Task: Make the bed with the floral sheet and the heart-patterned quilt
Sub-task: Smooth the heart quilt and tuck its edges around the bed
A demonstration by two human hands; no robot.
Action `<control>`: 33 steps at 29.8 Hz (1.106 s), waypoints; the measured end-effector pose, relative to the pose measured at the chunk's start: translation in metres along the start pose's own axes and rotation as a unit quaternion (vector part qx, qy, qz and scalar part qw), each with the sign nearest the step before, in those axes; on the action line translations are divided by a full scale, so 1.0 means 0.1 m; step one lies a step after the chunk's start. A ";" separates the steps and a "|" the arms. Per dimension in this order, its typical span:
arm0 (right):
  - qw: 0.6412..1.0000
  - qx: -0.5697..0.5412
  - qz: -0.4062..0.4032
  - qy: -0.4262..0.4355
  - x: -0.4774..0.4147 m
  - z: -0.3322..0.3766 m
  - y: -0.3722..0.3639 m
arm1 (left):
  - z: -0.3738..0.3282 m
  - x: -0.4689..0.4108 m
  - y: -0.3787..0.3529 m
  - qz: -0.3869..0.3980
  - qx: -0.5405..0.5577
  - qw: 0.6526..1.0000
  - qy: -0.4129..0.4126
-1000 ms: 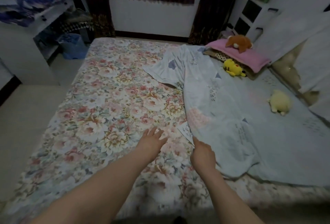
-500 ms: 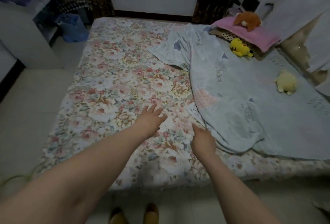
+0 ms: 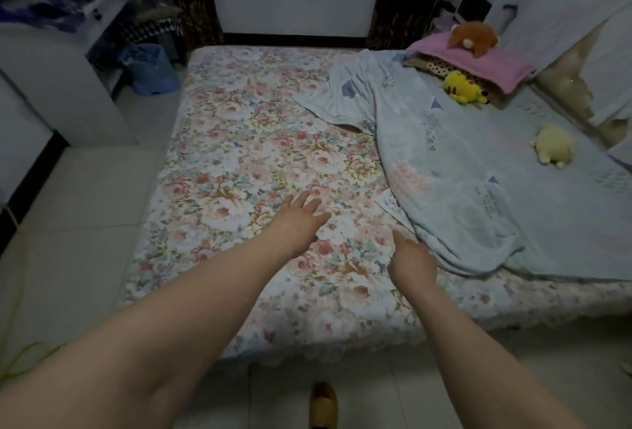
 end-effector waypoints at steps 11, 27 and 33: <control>0.998 -0.029 -0.018 -0.050 -0.01 0.49 0.06 | 0.63 0.03 -0.03 -0.002 -0.047 0.997 -0.059; 0.997 -0.041 -0.002 -0.059 -0.13 1.38 0.31 | 1.56 0.00 0.26 0.008 -0.065 0.996 -0.066; 0.996 -0.020 0.007 -0.083 0.42 1.82 0.27 | 2.00 0.58 0.08 0.026 -0.088 0.993 -0.076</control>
Point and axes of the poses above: each hand's wrist, its own x-axis away from the middle knuckle, its own y-axis out of the back of the hand, z = x × y, the point moved 4 cm from there along -x, towards the middle knuckle, and after that the axes turned 15 degrees about -y, right-handed, at the moved point
